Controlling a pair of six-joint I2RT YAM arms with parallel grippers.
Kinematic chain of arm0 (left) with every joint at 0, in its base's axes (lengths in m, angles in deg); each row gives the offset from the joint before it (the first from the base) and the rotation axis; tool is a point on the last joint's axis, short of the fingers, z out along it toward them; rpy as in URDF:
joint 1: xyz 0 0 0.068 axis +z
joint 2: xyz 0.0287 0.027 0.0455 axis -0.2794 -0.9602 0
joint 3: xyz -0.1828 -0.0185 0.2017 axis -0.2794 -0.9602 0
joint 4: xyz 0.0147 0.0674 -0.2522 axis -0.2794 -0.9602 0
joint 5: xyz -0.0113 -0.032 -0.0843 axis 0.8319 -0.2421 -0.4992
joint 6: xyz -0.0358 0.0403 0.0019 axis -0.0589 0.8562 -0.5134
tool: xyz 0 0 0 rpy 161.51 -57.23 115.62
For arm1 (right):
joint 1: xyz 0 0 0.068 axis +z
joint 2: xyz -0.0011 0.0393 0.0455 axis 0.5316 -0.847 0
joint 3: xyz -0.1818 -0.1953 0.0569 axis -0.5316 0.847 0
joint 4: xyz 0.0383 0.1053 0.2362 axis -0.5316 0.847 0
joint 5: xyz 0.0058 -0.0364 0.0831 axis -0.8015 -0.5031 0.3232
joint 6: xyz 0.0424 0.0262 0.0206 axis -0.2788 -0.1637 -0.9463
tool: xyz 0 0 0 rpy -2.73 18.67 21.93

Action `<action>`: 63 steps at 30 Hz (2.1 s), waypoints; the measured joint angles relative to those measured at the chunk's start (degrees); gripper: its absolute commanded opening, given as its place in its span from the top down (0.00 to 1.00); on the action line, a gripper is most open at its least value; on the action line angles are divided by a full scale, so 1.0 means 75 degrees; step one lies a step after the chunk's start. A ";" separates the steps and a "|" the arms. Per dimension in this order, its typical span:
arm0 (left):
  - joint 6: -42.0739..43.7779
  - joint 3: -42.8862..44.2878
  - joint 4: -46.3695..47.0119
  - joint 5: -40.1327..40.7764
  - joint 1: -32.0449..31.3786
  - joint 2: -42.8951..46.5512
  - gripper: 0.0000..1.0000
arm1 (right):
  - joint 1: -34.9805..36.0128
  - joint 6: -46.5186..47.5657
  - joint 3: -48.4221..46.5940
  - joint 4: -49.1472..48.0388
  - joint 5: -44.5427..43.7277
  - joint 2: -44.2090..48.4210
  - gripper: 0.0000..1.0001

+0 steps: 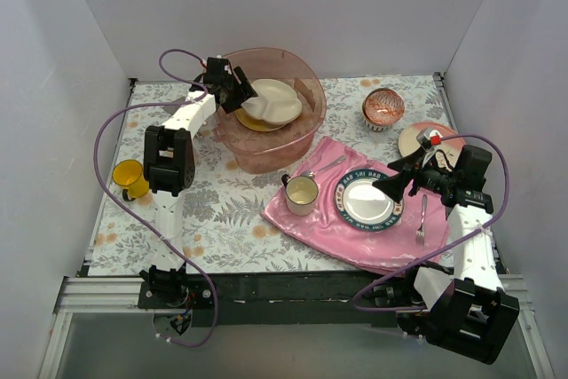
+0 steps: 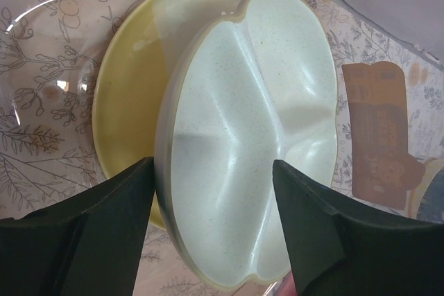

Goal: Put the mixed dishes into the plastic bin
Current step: Place the plate in the plastic bin, then pick up the plate at the center of the board.

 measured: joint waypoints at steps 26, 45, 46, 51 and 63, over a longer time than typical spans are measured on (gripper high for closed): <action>0.0912 0.1422 -0.1189 0.1719 -0.0335 -0.0443 0.21 | 0.0000 0.0023 0.0000 0.0000 -0.0003 -0.0017 0.05; 0.1547 0.0606 -0.0921 0.0991 -0.0463 0.0720 0.07 | -0.0009 0.0364 -0.0003 0.0172 -0.0233 0.0020 0.05; 0.1568 0.0361 -0.0863 0.0906 -0.0472 0.1032 0.06 | -0.0020 0.0382 -0.0003 0.0172 -0.0236 0.0052 0.05; 0.1661 -0.0801 -0.0399 0.0650 -0.0513 0.2859 0.02 | -0.0204 0.0525 -0.0003 0.0175 -0.0224 0.0216 0.05; 0.2022 -0.5482 0.0968 0.0737 -0.0513 0.8405 0.02 | -0.0408 0.1157 -0.0548 0.1172 -0.0548 0.0289 0.05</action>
